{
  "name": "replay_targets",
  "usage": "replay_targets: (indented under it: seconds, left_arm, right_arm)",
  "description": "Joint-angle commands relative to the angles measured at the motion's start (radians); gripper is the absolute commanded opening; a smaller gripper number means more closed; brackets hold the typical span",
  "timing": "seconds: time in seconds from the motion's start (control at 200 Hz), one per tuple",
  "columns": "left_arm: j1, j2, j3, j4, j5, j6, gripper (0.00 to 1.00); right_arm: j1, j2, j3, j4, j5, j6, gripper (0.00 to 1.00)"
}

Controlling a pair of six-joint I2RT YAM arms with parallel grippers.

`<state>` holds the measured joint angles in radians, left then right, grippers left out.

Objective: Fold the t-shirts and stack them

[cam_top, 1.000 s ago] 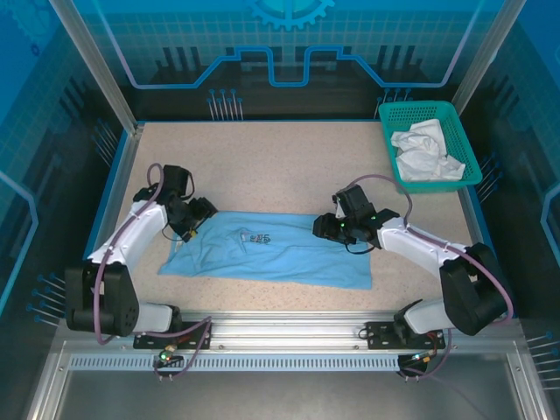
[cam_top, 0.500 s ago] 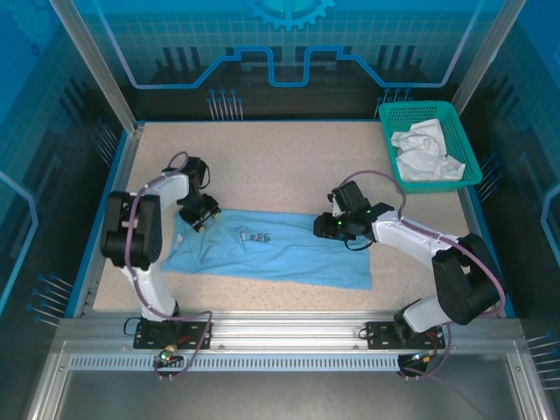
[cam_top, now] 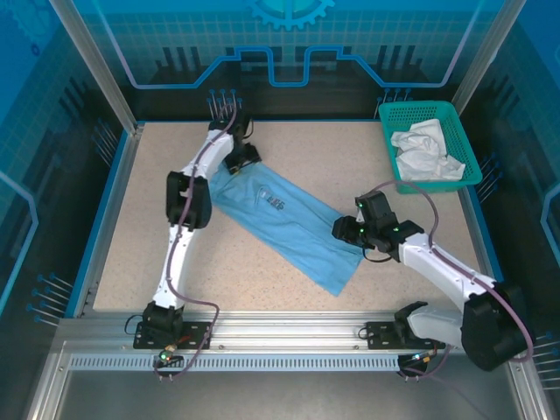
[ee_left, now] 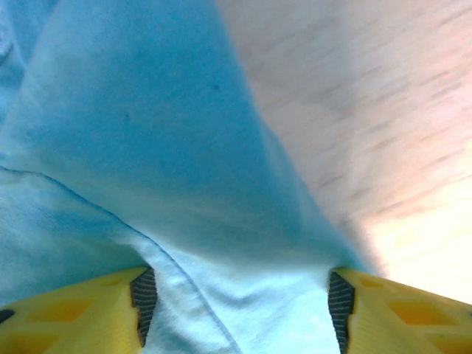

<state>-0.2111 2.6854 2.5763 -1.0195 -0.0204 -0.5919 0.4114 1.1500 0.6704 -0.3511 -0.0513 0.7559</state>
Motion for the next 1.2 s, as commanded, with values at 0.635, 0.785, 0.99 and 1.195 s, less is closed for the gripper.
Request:
replay_targets:
  seconds: [0.635, 0.785, 0.99, 1.195]
  left_arm:
    - [-0.02, -0.712, -0.976, 0.433, -0.001, -0.08, 0.78]
    - [0.013, -0.564, -0.888, 0.37, 0.043, -0.027, 0.78]
    - [0.026, -0.406, -0.777, 0.341, 0.045, -0.002, 0.78]
    - [0.013, -0.203, -0.515, 0.224, 0.1, 0.043, 0.76]
  right_arm:
    - [0.327, 0.366, 0.203, -0.108, -0.014, -0.072, 0.42]
    - [0.367, 0.447, 0.28, -0.147, 0.02, -0.056, 0.4]
    - [0.383, 0.498, 0.274, -0.135, 0.022, -0.01, 0.4]
    - [0.401, 0.553, 0.313, -0.158, -0.006, 0.032, 0.4]
